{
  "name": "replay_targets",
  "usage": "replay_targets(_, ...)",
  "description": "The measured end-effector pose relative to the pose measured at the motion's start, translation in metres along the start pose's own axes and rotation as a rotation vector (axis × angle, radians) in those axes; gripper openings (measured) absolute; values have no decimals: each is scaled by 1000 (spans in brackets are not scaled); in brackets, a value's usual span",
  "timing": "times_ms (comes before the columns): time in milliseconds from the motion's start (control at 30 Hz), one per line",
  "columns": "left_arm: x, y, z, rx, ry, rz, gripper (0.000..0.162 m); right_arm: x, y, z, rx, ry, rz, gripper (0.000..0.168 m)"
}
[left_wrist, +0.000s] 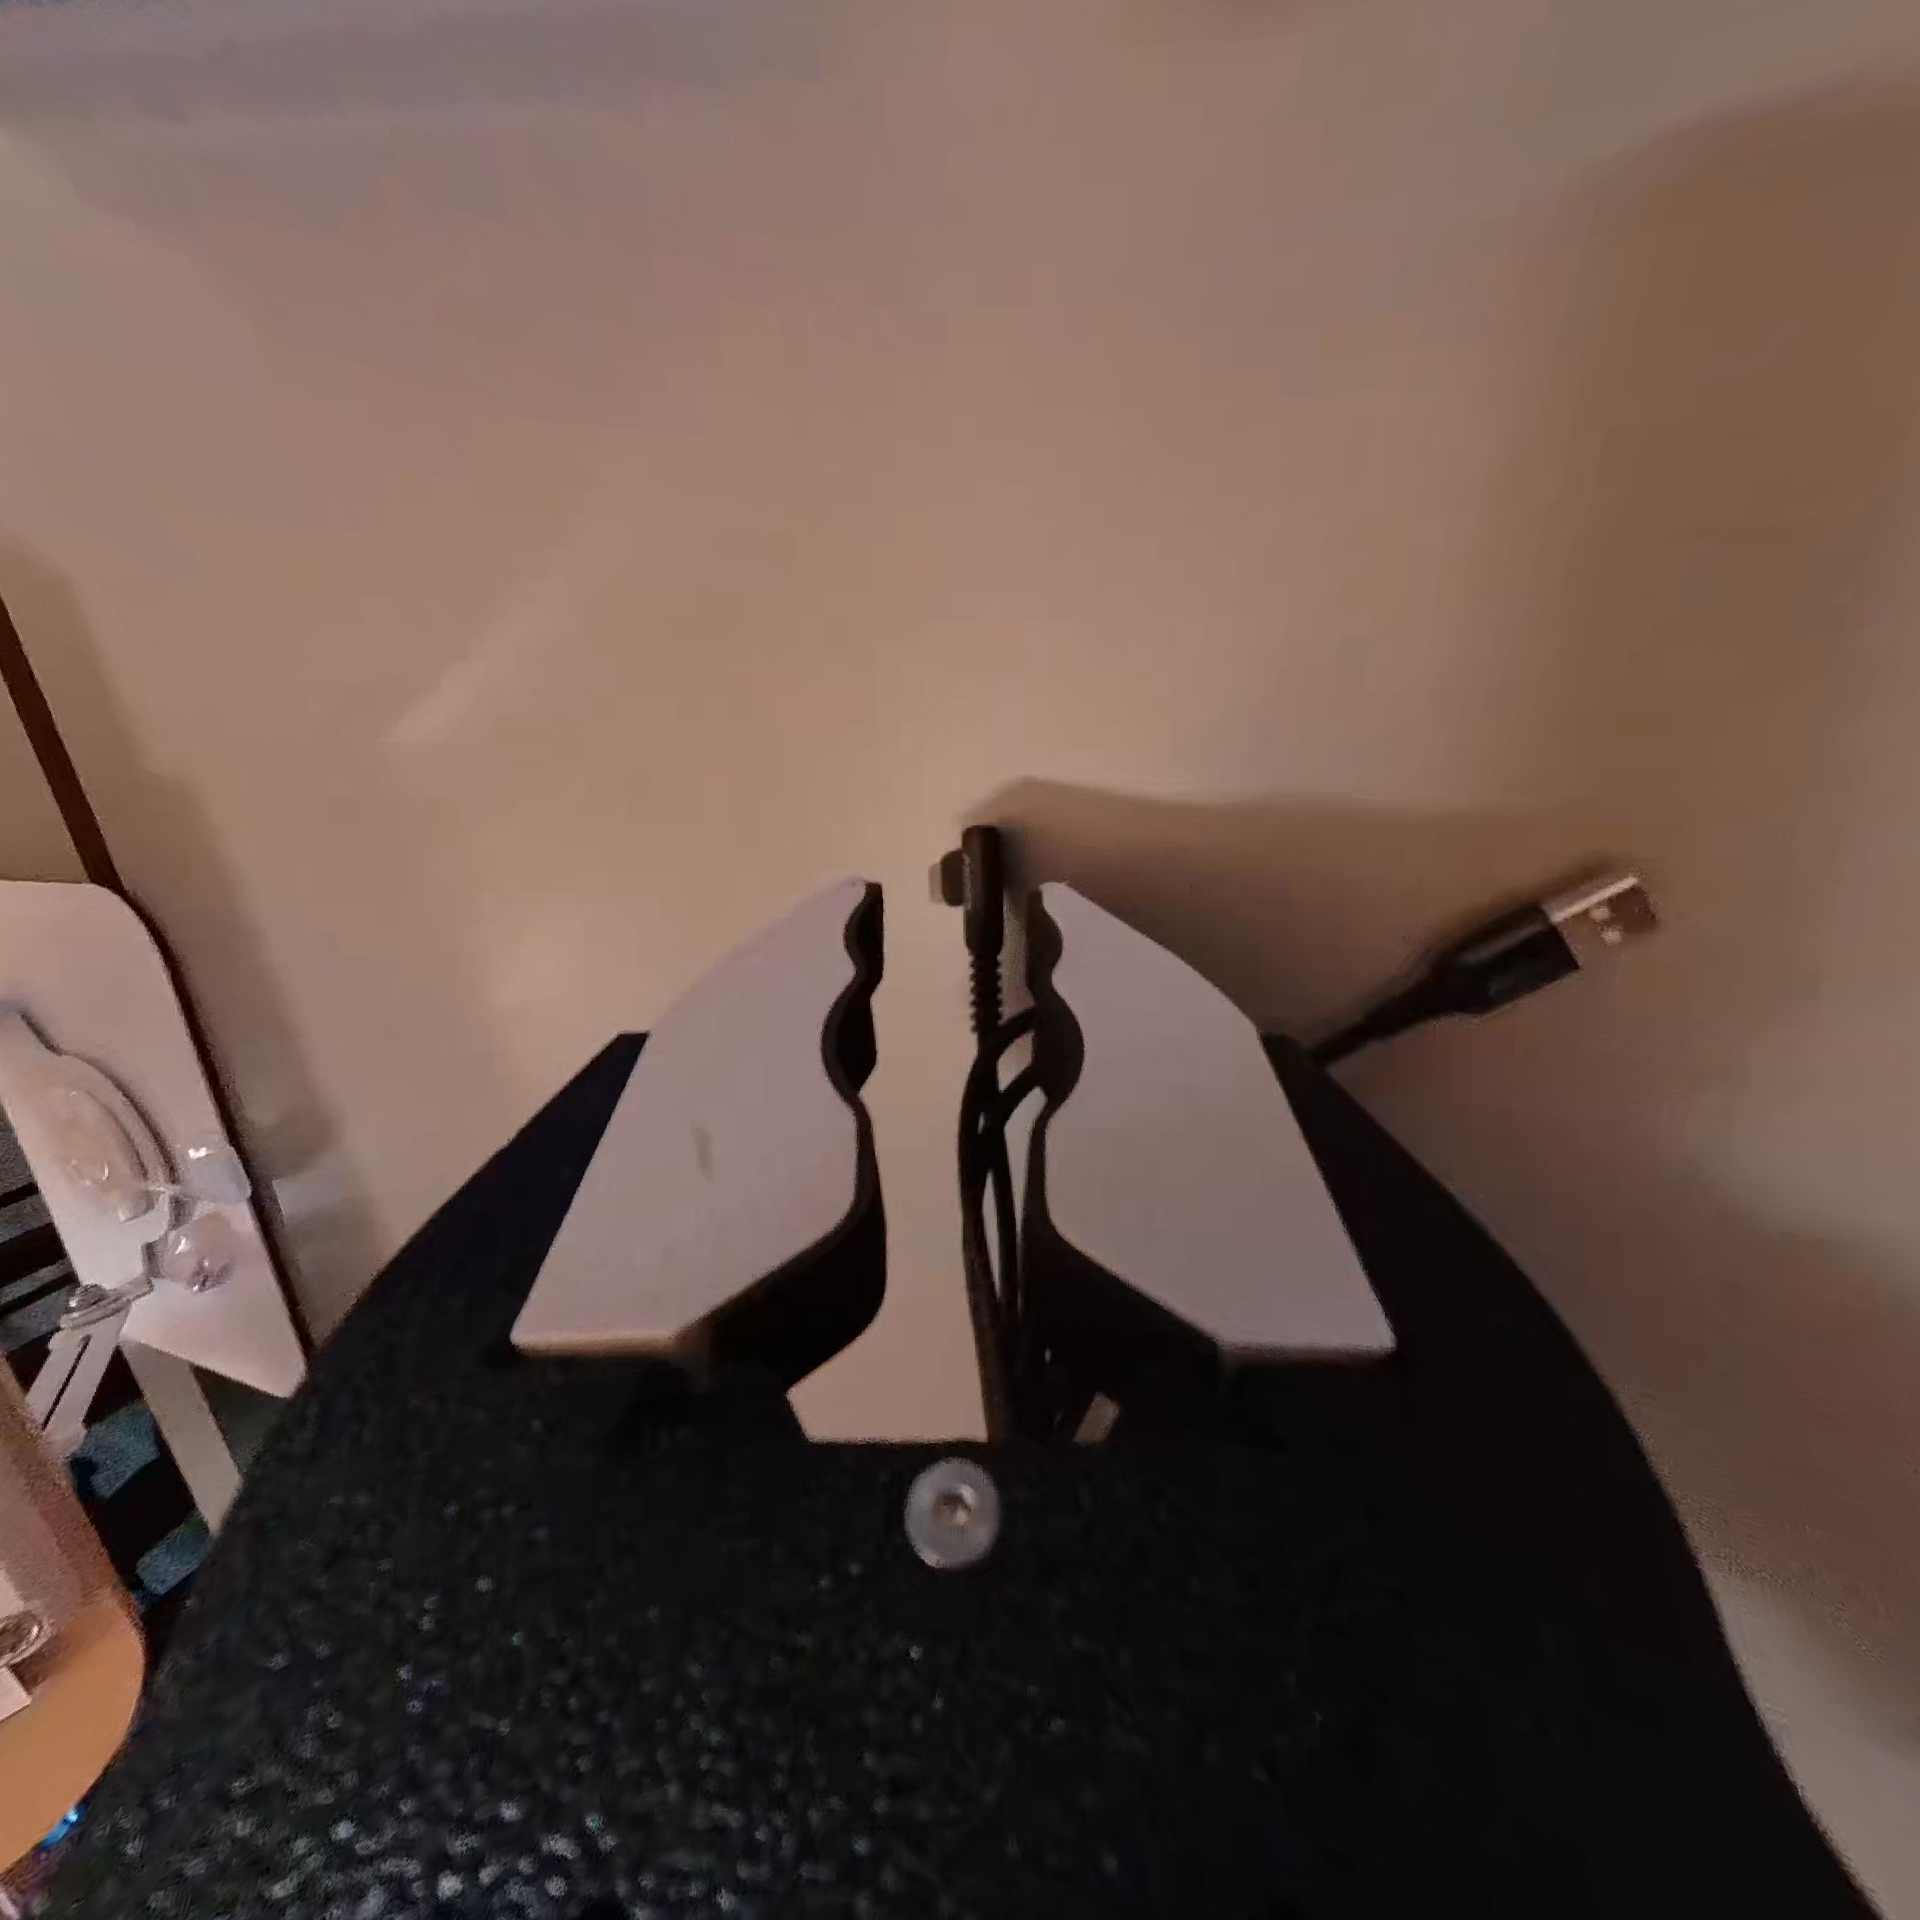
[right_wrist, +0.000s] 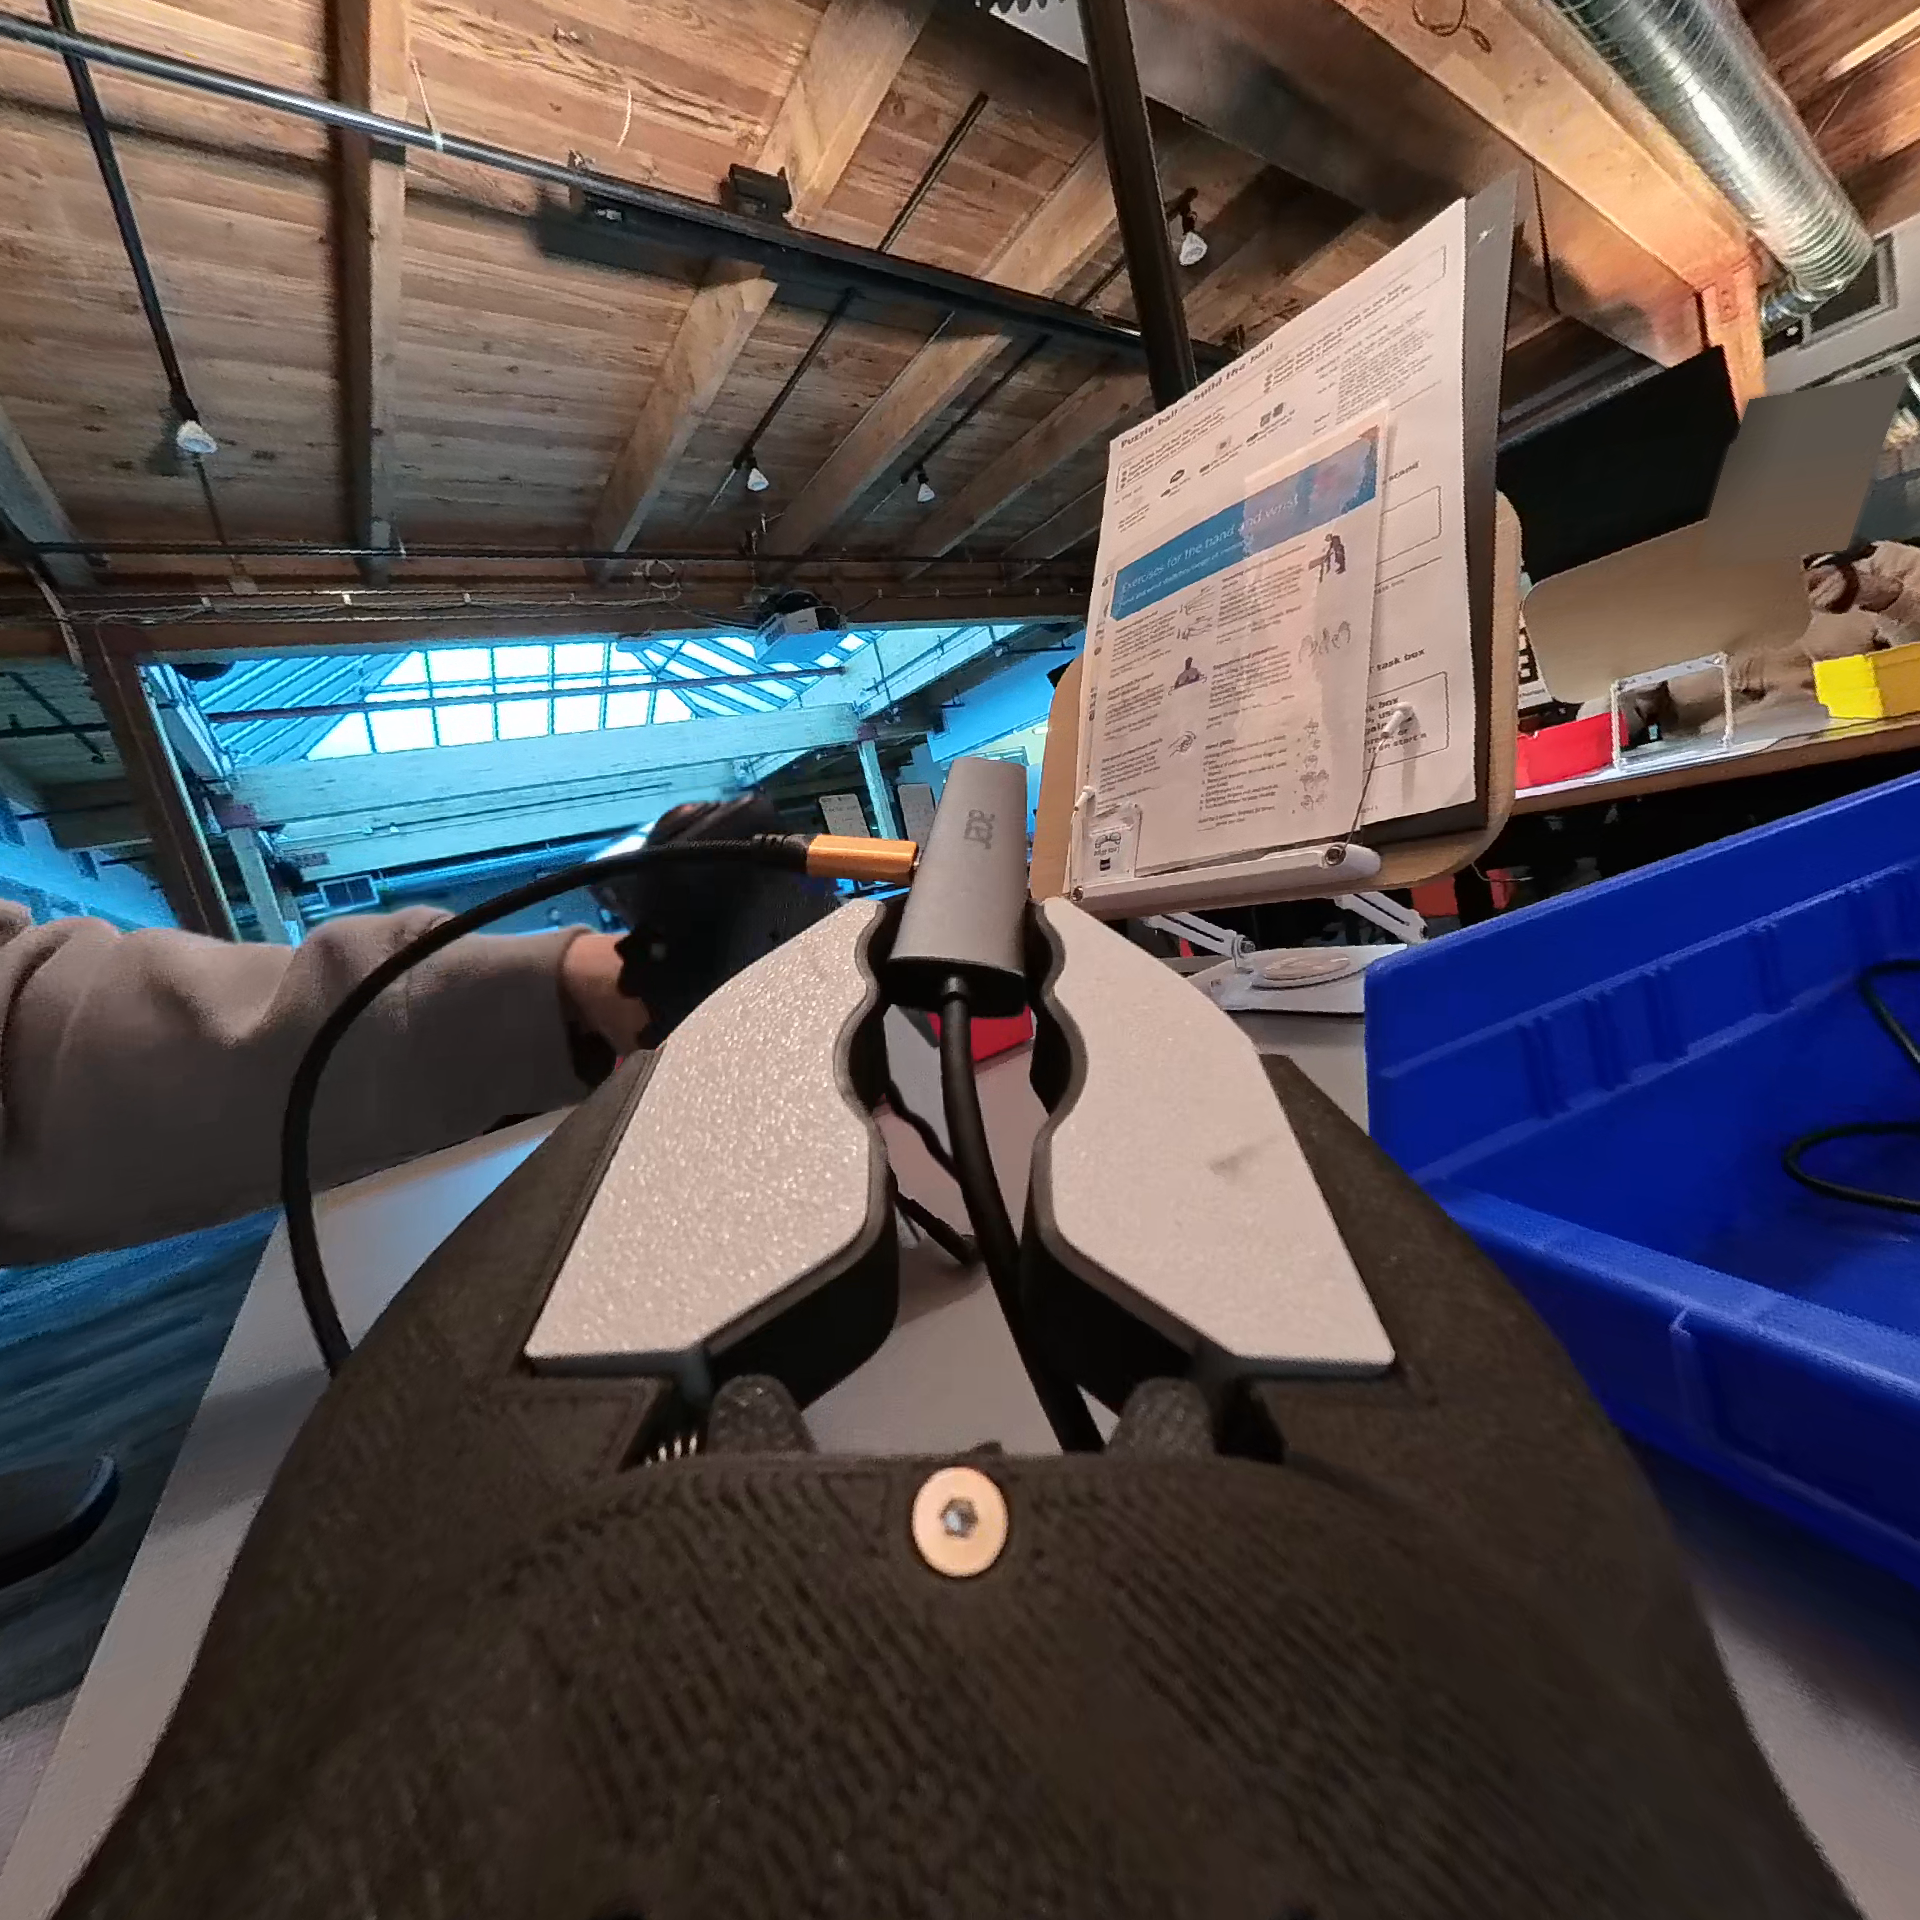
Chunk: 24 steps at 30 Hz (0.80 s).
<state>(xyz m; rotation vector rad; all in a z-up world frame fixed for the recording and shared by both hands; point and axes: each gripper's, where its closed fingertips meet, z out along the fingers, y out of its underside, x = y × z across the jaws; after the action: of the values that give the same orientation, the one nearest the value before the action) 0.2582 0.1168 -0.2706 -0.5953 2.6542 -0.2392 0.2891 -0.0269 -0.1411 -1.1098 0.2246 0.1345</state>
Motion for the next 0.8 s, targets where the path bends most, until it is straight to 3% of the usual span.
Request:
replay_targets(367, 4, 4, 15, -26, -316, 217, 6, -2, 2, 2, -16, 7, -24, 24)
replay_targets(567, 1, -4, -8, 46, -573, 345, 6, -2, 2, 1, -29, 3, -29, 24)
replay_targets(700, 6, -18, -32, 130, -609, 423, 6, 1, 3, -1, -64, 9, -57, 24)
replay_targets(800, 18, -28, -39, 209, -528, 401, 6, 2, 2, -2, -60, 9, -53, 24)
